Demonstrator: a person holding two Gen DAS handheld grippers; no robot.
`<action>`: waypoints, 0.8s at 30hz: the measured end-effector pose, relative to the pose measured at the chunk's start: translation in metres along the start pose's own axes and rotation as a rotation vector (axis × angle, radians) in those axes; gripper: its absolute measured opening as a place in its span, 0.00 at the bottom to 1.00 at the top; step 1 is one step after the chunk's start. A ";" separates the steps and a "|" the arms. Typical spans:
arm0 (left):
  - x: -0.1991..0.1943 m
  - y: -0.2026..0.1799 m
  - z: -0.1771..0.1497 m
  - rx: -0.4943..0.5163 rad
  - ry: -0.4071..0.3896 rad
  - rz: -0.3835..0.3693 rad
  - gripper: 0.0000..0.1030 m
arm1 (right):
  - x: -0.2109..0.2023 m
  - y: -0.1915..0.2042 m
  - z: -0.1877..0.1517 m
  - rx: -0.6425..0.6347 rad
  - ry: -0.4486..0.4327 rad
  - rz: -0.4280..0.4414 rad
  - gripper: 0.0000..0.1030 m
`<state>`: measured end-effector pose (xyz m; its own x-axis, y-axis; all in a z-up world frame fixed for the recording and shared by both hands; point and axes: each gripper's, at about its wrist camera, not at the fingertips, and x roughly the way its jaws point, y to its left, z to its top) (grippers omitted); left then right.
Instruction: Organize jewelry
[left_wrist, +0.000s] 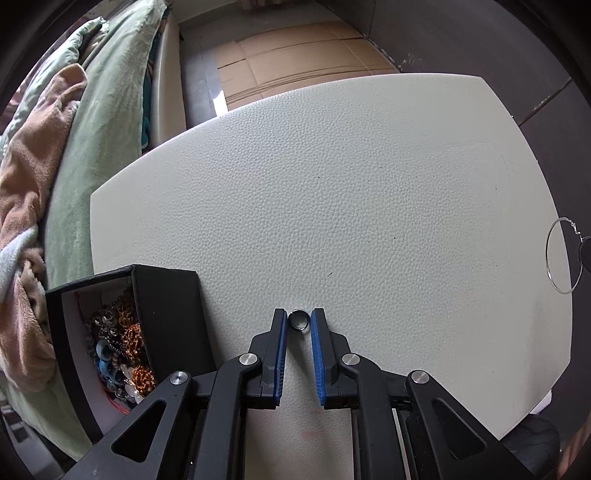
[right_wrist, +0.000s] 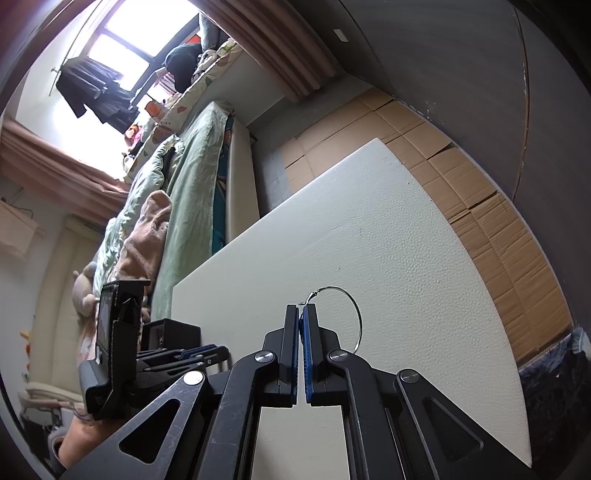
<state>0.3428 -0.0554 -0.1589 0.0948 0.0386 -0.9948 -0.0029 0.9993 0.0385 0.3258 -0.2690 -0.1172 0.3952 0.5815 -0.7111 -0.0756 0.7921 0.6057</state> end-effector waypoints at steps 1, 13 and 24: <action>0.001 0.002 0.000 0.003 -0.001 -0.002 0.13 | 0.000 0.000 0.000 -0.001 0.001 0.000 0.03; -0.048 0.026 -0.007 -0.015 -0.100 -0.053 0.13 | 0.008 0.033 -0.006 -0.034 0.029 0.079 0.03; -0.105 0.076 -0.033 -0.058 -0.186 -0.054 0.13 | 0.028 0.082 -0.023 -0.099 0.046 0.162 0.03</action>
<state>0.2995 0.0161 -0.0549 0.2785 -0.0106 -0.9604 -0.0496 0.9984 -0.0254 0.3094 -0.1839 -0.0956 0.3287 0.7088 -0.6241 -0.2250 0.7006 0.6772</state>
